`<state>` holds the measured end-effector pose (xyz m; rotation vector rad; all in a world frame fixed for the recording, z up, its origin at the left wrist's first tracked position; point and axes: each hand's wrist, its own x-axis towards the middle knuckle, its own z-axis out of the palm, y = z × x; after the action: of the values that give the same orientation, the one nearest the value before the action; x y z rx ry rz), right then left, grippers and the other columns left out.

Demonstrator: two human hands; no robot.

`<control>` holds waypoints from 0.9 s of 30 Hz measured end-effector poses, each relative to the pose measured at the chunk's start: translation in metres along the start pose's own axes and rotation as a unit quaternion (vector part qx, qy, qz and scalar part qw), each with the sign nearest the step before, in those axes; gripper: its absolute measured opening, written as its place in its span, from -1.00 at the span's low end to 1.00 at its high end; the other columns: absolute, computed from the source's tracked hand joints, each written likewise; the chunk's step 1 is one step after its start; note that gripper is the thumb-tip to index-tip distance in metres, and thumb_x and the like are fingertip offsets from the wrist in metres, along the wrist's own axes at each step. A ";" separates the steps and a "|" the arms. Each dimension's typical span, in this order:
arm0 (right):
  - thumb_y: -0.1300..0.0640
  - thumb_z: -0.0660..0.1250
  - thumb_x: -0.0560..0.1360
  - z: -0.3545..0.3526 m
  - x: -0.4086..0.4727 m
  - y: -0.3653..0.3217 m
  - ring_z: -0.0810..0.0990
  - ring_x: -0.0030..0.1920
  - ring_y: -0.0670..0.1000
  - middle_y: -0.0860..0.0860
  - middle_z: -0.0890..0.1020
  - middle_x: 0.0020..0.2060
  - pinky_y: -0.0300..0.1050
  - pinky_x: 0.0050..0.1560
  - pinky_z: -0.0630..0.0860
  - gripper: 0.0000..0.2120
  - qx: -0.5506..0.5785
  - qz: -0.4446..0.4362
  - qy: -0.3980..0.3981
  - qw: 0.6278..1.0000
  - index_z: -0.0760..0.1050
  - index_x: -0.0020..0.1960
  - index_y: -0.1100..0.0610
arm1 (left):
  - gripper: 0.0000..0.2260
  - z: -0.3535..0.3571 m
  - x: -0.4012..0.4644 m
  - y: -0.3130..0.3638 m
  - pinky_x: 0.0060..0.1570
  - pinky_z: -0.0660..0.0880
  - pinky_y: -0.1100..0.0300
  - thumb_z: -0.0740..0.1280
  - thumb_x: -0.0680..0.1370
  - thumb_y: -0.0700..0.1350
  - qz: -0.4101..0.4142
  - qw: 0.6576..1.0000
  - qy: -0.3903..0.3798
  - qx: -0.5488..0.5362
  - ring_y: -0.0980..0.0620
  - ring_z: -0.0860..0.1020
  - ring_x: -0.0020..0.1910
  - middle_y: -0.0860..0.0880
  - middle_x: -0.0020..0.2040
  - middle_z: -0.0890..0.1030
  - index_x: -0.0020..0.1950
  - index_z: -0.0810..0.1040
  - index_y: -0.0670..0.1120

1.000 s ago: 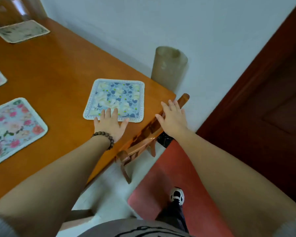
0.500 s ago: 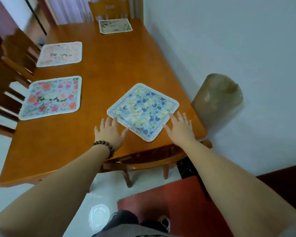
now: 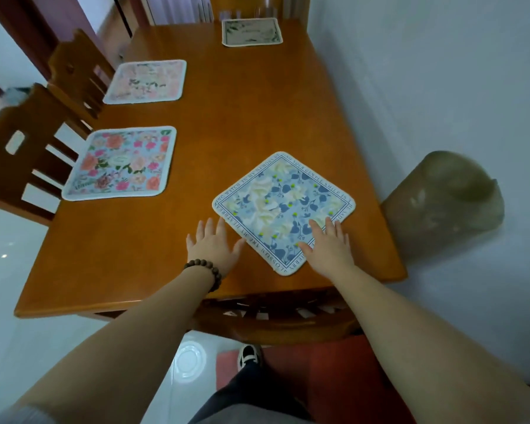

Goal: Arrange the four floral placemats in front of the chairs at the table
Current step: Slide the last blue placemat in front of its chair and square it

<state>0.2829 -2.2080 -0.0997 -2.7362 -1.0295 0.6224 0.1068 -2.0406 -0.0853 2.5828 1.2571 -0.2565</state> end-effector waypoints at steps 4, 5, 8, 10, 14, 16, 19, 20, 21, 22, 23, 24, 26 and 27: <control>-0.21 0.06 0.59 0.003 0.028 0.002 -0.20 0.52 0.20 0.20 -0.13 0.54 0.18 0.47 -0.13 -0.36 0.012 0.053 -0.018 0.998 -0.04 0.56 0.00 | -0.30 0.009 0.039 0.007 0.44 -0.03 -0.21 0.00 0.55 0.32 0.007 1.000 -0.025 0.007 -0.12 -0.06 0.53 -0.13 0.56 0.02 0.56 -0.02 -0.06; -0.21 0.06 0.59 0.006 0.034 0.002 -0.20 0.51 0.22 0.24 -0.13 0.53 0.19 0.47 -0.11 -0.36 0.017 0.071 -0.022 0.997 -0.05 0.56 0.01 | -0.31 0.013 0.049 0.009 0.44 -0.03 -0.21 0.00 0.55 0.31 0.011 0.999 -0.034 0.009 -0.13 -0.07 0.53 -0.14 0.56 0.01 0.56 -0.02 -0.05; -0.24 0.05 0.58 0.017 0.048 -0.001 -0.19 0.50 0.28 0.32 -0.15 0.50 0.20 0.47 -0.09 -0.33 0.031 0.133 -0.028 0.990 -0.07 0.55 0.03 | -0.29 0.021 0.079 0.013 0.44 -0.04 -0.22 0.01 0.55 0.32 0.029 0.998 -0.054 0.015 -0.16 -0.08 0.53 -0.16 0.56 -0.04 0.56 -0.06 -0.05; -0.27 0.02 0.57 0.025 0.055 -0.002 -0.19 0.50 0.30 0.34 -0.16 0.49 0.20 0.46 -0.09 -0.31 0.034 0.165 -0.029 0.985 -0.10 0.55 0.03 | -0.27 0.023 0.099 0.012 0.44 -0.04 -0.21 0.02 0.54 0.33 0.040 0.997 -0.058 0.022 -0.17 -0.10 0.53 -0.17 0.56 -0.09 0.56 -0.10 -0.04; -0.30 -0.02 0.56 0.035 0.067 -0.002 -0.21 0.50 0.30 0.34 -0.16 0.49 0.17 0.46 -0.13 -0.28 0.025 0.180 -0.024 0.983 -0.15 0.56 0.04 | -0.23 0.027 0.133 0.008 0.44 -0.06 -0.21 0.05 0.52 0.35 0.038 0.997 -0.062 0.028 -0.20 -0.14 0.52 -0.19 0.56 -0.16 0.56 -0.15 -0.01; -0.31 -0.04 0.56 0.039 0.072 -0.001 -0.23 0.50 0.29 0.34 -0.18 0.49 0.15 0.46 -0.15 -0.27 0.022 0.185 -0.009 0.982 -0.17 0.56 0.04 | -0.22 0.030 0.145 0.008 0.44 -0.06 -0.20 0.05 0.51 0.37 0.033 0.997 -0.065 0.026 -0.21 -0.14 0.52 -0.19 0.56 -0.16 0.56 -0.17 0.00; -0.32 -0.08 0.55 0.042 0.077 0.005 -0.24 0.50 0.27 0.34 -0.18 0.49 0.13 0.46 -0.16 -0.27 0.007 0.172 0.013 0.985 -0.20 0.56 0.03 | -0.21 0.036 0.159 0.011 0.44 -0.07 -0.20 0.03 0.49 0.40 0.023 0.997 -0.071 0.026 -0.22 -0.16 0.51 -0.20 0.55 -0.18 0.55 -0.20 0.03; -0.33 -0.09 0.55 0.043 0.079 0.008 -0.25 0.50 0.26 0.33 -0.19 0.50 0.12 0.46 -0.18 -0.27 0.005 0.163 0.016 0.986 -0.20 0.56 0.03 | -0.20 0.038 0.163 0.013 0.44 -0.08 -0.21 0.02 0.49 0.41 0.018 0.997 -0.069 0.028 -0.22 -0.17 0.51 -0.20 0.55 -0.19 0.55 -0.20 0.03; -0.33 -0.09 0.54 0.042 0.082 0.012 -0.26 0.50 0.25 0.32 -0.19 0.50 0.12 0.46 -0.19 -0.27 0.002 0.154 0.016 0.988 -0.21 0.56 0.02 | -0.20 0.039 0.166 0.014 0.44 -0.09 -0.21 0.01 0.48 0.41 0.014 0.997 -0.063 0.030 -0.21 -0.17 0.51 -0.20 0.55 -0.18 0.55 -0.20 0.03; -0.34 -0.10 0.54 0.041 0.085 0.016 -0.26 0.50 0.25 0.32 -0.19 0.50 0.11 0.46 -0.20 -0.27 -0.002 0.143 0.015 0.990 -0.22 0.56 0.01 | -0.20 0.041 0.168 0.016 0.44 -0.09 -0.21 0.01 0.48 0.42 0.011 0.998 -0.056 0.031 -0.21 -0.16 0.52 -0.20 0.55 -0.16 0.56 -0.18 0.03; -0.34 -0.11 0.54 0.039 0.088 0.020 -0.27 0.50 0.24 0.31 -0.20 0.50 0.10 0.46 -0.21 -0.27 -0.007 0.133 0.011 0.991 -0.23 0.56 0.00 | -0.19 0.042 0.168 0.017 0.43 -0.09 -0.21 0.01 0.47 0.43 0.010 0.998 -0.048 0.030 -0.21 -0.15 0.52 -0.20 0.56 -0.15 0.56 -0.17 0.02; -0.34 -0.11 0.54 0.038 0.093 0.024 -0.27 0.50 0.24 0.31 -0.20 0.50 0.09 0.46 -0.22 -0.27 -0.012 0.124 0.008 0.992 -0.23 0.56 -0.01 | -0.19 0.044 0.166 0.018 0.43 -0.08 -0.21 0.01 0.47 0.43 0.010 0.999 -0.041 0.029 -0.21 -0.14 0.52 -0.21 0.56 -0.12 0.56 -0.15 0.03; -0.35 -0.11 0.54 0.033 0.101 0.029 -0.28 0.50 0.24 0.31 -0.20 0.50 0.09 0.46 -0.22 -0.28 -0.021 0.108 0.000 0.994 -0.22 0.56 -0.02 | -0.21 0.047 0.161 0.018 0.43 -0.04 -0.21 0.01 0.46 0.43 0.010 0.999 -0.031 0.028 -0.20 -0.10 0.52 -0.21 0.56 -0.08 0.56 -0.10 0.04; -0.35 -0.11 0.54 0.030 0.106 0.031 -0.28 0.50 0.24 0.31 -0.21 0.50 0.10 0.46 -0.21 -0.28 -0.025 0.099 -0.004 0.995 -0.22 0.56 -0.03 | -0.21 0.048 0.157 0.017 0.43 -0.02 -0.20 0.01 0.46 0.43 0.008 0.999 -0.028 0.025 -0.20 -0.08 0.52 -0.21 0.55 -0.07 0.55 -0.08 0.05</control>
<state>0.3603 -2.1618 -0.1704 -2.9059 -0.7918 0.6429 0.2143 -1.9487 -0.1703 2.6075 1.2260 -0.3590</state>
